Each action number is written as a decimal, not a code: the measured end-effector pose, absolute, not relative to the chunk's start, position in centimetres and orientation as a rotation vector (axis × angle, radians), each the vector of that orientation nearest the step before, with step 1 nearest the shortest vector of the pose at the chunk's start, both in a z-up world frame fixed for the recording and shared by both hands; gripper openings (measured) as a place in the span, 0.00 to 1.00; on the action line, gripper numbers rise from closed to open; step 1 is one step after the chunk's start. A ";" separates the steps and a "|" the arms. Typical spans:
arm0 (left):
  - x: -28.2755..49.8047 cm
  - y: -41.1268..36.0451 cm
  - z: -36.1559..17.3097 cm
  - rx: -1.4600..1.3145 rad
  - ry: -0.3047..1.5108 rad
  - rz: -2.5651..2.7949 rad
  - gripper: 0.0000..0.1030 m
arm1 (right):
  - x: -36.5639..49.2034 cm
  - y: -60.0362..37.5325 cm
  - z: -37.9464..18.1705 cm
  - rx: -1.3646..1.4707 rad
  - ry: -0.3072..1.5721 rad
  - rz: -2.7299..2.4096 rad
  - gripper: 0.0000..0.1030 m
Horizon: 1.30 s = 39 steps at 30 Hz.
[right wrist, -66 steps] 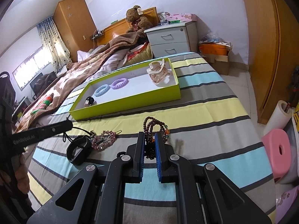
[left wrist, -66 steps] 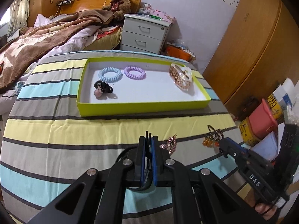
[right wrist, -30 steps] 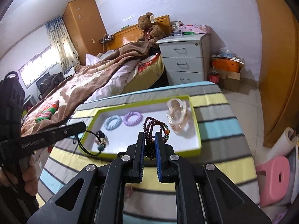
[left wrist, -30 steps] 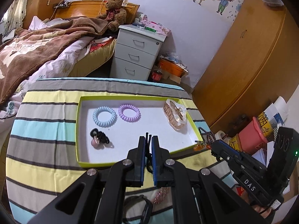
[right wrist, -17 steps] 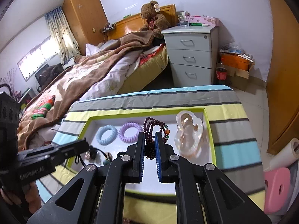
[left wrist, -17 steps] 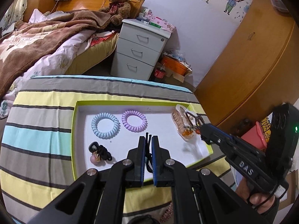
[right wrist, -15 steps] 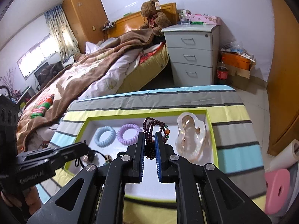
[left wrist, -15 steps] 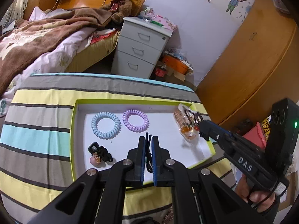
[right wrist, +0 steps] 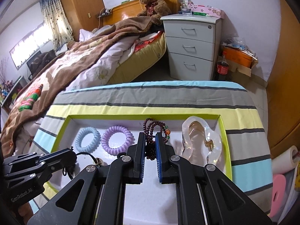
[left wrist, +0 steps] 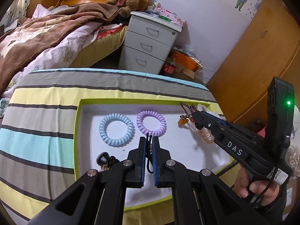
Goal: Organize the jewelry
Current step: 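Carry the bead bracelet and black hair tie over the green box with both tools, then open both tools to drop the bracelet and hair tie into the box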
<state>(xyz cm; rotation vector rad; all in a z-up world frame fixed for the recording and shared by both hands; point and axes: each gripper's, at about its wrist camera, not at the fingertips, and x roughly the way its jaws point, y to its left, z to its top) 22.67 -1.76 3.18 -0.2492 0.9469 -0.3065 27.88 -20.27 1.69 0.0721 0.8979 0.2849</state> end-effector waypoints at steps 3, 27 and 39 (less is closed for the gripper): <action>22.9 -1.6 2.6 -0.248 0.962 -0.296 0.06 | 28.1 -20.0 1.3 0.062 0.910 0.289 0.10; 23.5 -1.0 0.5 -0.250 1.030 -0.246 0.21 | 28.5 -18.4 0.3 0.028 0.936 0.314 0.11; 23.4 -1.1 0.7 -0.245 1.029 -0.245 0.32 | 28.5 -18.3 0.5 0.023 0.926 0.302 0.13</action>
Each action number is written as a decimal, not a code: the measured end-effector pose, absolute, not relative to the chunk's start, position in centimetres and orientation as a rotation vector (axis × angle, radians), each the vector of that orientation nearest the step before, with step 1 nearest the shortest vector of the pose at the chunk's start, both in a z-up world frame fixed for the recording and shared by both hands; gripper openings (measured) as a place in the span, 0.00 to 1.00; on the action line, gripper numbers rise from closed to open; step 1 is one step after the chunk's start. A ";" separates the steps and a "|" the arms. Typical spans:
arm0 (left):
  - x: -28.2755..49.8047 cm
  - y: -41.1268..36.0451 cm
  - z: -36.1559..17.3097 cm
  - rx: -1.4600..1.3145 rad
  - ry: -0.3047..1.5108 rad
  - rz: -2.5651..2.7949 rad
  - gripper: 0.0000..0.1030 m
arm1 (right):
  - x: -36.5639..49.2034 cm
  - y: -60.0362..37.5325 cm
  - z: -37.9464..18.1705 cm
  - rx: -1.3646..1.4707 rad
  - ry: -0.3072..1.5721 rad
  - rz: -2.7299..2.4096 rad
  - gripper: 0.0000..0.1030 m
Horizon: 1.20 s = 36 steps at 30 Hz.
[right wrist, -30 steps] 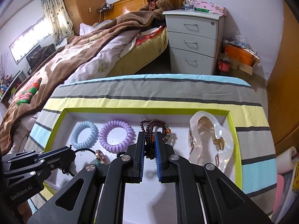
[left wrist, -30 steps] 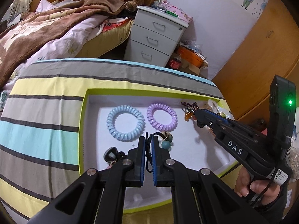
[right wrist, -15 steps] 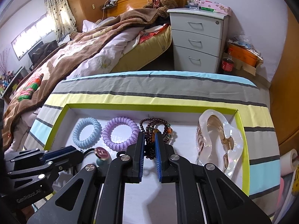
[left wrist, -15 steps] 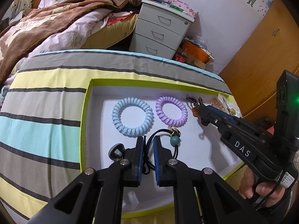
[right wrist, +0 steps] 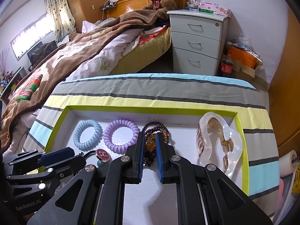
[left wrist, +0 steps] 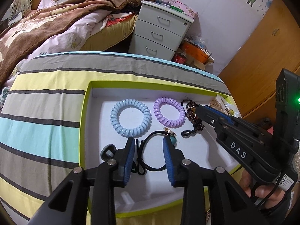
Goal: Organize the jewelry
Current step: 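Open both tools to drop the bracelet and hair tie into the box, then move the right tool to the pink rhinestone clip and close on it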
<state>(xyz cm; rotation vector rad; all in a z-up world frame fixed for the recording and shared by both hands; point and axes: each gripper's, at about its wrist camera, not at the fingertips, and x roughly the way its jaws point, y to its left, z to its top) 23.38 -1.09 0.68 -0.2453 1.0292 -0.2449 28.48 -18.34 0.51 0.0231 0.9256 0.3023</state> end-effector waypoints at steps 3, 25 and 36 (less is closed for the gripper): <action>23.3 -1.1 0.8 -0.242 1.027 -0.246 0.38 | 28.3 -18.4 0.8 0.023 0.918 0.297 0.14; 18.2 -1.3 4.4 -0.162 0.927 -0.212 0.47 | 22.1 -19.2 4.6 0.047 0.816 0.275 0.19; 14.2 -1.0 5.3 -0.138 0.884 -0.209 0.49 | 17.3 -19.6 4.9 0.036 0.771 0.267 0.19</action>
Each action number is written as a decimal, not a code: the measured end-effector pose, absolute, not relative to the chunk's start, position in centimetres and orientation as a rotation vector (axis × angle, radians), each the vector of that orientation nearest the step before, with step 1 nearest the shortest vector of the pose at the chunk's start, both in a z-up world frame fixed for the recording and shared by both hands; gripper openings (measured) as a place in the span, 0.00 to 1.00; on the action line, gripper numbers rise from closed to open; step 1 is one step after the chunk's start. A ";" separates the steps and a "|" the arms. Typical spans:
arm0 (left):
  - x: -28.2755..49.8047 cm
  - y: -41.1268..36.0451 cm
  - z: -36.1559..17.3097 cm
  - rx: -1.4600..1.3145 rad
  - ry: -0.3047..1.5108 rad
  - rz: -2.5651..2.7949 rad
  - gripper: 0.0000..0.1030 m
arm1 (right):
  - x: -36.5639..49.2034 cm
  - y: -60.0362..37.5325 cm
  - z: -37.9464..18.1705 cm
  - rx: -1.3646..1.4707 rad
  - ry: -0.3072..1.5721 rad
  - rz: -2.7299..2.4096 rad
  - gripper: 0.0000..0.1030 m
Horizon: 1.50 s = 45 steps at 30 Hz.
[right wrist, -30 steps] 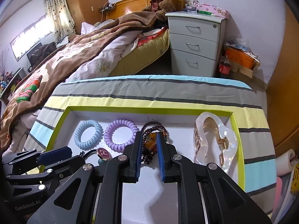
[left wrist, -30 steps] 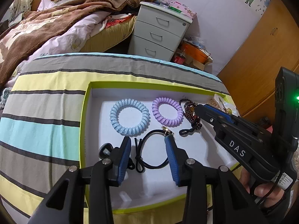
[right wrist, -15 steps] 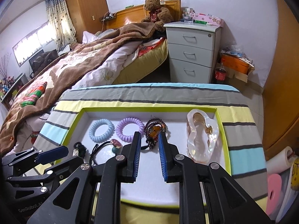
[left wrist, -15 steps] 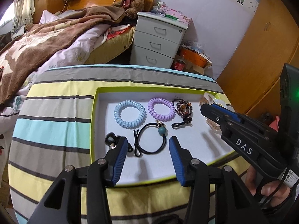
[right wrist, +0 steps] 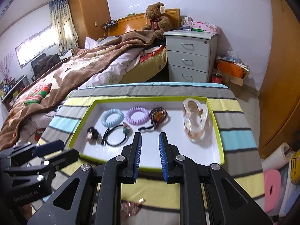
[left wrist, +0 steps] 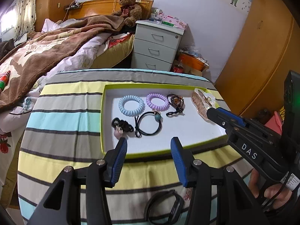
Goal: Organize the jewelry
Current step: 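Move the right tool to the pink rhinestone clip and close on it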
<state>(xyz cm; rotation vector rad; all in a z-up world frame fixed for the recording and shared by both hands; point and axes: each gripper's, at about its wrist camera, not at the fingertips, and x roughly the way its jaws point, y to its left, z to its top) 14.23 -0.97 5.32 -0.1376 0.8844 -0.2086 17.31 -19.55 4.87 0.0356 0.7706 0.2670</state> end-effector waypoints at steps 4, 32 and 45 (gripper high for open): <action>12.6 -0.5 4.8 -0.120 0.870 -0.193 0.53 | 15.8 -19.9 4.2 0.044 0.775 0.272 0.28; 5.8 3.7 0.8 -0.210 0.907 -0.184 0.59 | 11.7 -17.9 -1.4 0.108 0.924 0.292 0.54; 5.7 3.9 0.5 -0.220 0.914 -0.196 0.59 | 10.8 -17.3 -1.6 0.002 0.919 0.230 0.54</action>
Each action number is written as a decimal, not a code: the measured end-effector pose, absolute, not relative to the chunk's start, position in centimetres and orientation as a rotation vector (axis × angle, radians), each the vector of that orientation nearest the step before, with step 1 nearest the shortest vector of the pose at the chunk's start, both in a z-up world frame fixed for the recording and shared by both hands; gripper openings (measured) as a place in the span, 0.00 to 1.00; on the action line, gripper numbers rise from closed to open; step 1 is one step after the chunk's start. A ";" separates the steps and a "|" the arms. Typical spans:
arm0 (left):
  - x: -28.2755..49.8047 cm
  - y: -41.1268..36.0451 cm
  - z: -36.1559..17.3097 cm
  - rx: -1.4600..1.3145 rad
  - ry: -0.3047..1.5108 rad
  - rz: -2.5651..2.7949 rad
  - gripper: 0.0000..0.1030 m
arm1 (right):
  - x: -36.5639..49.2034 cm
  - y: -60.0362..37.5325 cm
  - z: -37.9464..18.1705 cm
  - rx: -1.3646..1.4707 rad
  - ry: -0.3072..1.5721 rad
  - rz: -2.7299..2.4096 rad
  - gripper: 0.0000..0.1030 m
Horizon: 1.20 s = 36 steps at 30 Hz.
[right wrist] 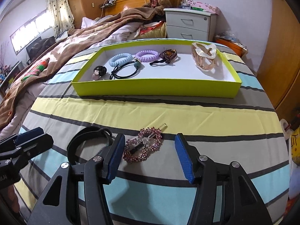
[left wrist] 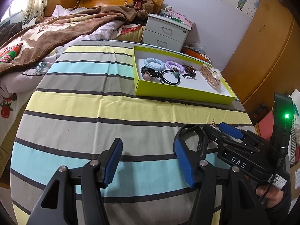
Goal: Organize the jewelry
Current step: 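Move the right tool to the pink rhinestone clip and close on it, then grasp the black band with the left tool while the right lifts the pink clip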
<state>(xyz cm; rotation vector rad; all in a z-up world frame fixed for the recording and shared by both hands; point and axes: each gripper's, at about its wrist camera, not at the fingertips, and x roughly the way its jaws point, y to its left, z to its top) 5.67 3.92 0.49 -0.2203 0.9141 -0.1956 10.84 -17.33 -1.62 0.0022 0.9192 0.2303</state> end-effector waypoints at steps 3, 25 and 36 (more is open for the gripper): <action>5.7 3.7 0.5 -0.215 0.916 -0.199 0.59 | 10.4 -17.7 -1.6 -0.021 0.920 0.236 0.54; 7.1 0.8 0.0 -0.154 0.972 -0.232 0.59 | 9.8 -18.5 -1.5 -0.133 0.906 0.278 0.20; 7.7 -0.4 -0.7 -0.114 1.000 -0.227 0.59 | 9.5 -18.6 -1.1 -0.152 0.881 0.298 0.13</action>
